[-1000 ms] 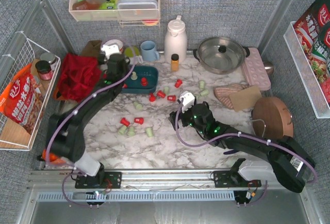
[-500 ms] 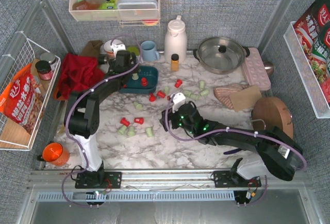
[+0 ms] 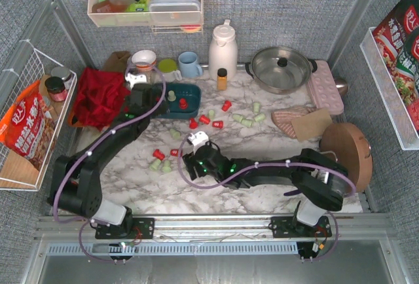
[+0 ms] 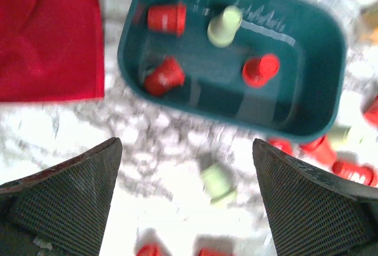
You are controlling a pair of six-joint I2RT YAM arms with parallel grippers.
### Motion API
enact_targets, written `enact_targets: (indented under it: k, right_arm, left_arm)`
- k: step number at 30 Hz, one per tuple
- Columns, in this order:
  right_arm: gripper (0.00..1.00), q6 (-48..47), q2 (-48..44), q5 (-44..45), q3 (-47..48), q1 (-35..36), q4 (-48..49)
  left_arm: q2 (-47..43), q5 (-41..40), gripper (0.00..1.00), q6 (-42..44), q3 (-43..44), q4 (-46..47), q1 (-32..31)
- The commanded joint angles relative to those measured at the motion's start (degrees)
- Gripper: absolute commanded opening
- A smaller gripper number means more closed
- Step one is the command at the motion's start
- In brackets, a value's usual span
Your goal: Mix the coffee capsules in the storage basket
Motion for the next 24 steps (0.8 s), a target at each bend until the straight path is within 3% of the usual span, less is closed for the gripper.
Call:
enact_targets:
  k: [1,5,12,17,24]
  right_arm:
    - [0.71,0.9,4.1,3.4,3.3,2.4,-2.4]
    - [0.66,2.5,7.8,5.4,5.1,3.8,-3.2]
    - [0.65,2.4,10.8,10.5,6.7,4.4,-4.9]
    - [0.63,-1.4,12.1,8.3,8.9,4.3,-5.0]
    - [0.48,-2.3,12.8,6.6,10.0,4.3,-5.7]
  left_arm:
    - [-7.4,2.7,0.99,-1.7,-7.7,-6.3,-0.6]
    - [-14.6,6.5,0.99,-6.1,-16.9,-3.9,-1.9]
    - [-26.3,5.4,0.99,-11.2,-26.0,-2.9,-4.4]
    - [-34.7,7.6,0.99,-14.4,-32.4,-0.6,-4.5]
    - [-40.2,6.8,0.99,-15.7,-35.5,-2.7,-4.6]
